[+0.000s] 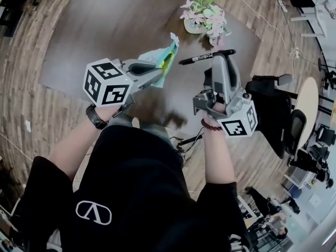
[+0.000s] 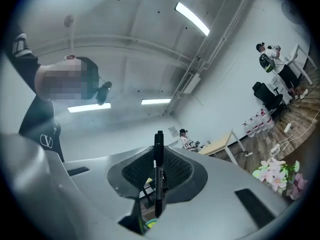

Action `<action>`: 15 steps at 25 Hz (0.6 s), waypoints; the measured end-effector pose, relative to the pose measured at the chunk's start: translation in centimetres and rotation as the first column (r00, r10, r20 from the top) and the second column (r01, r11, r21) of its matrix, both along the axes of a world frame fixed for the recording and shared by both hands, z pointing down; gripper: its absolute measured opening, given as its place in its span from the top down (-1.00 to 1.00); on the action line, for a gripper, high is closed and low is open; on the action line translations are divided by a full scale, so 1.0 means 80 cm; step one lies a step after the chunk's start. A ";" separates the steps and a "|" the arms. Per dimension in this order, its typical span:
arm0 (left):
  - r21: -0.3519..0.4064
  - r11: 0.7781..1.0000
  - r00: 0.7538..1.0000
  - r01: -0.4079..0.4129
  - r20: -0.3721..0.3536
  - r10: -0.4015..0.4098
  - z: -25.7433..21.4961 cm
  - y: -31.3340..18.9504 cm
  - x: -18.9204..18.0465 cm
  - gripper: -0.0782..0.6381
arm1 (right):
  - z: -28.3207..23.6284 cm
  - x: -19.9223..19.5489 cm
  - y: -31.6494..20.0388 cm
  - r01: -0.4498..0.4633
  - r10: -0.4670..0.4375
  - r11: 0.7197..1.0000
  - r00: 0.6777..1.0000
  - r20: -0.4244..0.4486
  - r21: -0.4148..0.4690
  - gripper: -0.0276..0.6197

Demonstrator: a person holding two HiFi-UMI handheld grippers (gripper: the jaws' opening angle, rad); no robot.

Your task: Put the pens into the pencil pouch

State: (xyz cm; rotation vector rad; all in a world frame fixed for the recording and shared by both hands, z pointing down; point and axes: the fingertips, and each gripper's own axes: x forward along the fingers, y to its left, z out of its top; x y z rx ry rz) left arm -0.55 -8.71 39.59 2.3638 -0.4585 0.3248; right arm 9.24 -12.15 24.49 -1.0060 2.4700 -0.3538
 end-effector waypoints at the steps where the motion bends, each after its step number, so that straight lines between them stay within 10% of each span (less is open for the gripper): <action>1: 0.001 1.000 1.000 -0.006 -0.003 0.006 -0.003 0.000 0.004 0.73 | -0.003 -0.006 0.003 0.006 -0.006 1.000 1.000 -0.005 0.014 0.73; 15: 0.038 0.999 0.999 -0.022 -0.042 0.023 -0.036 -0.010 0.031 0.73 | 0.035 -0.039 -0.001 0.015 -0.017 1.000 0.988 -0.155 -0.012 0.73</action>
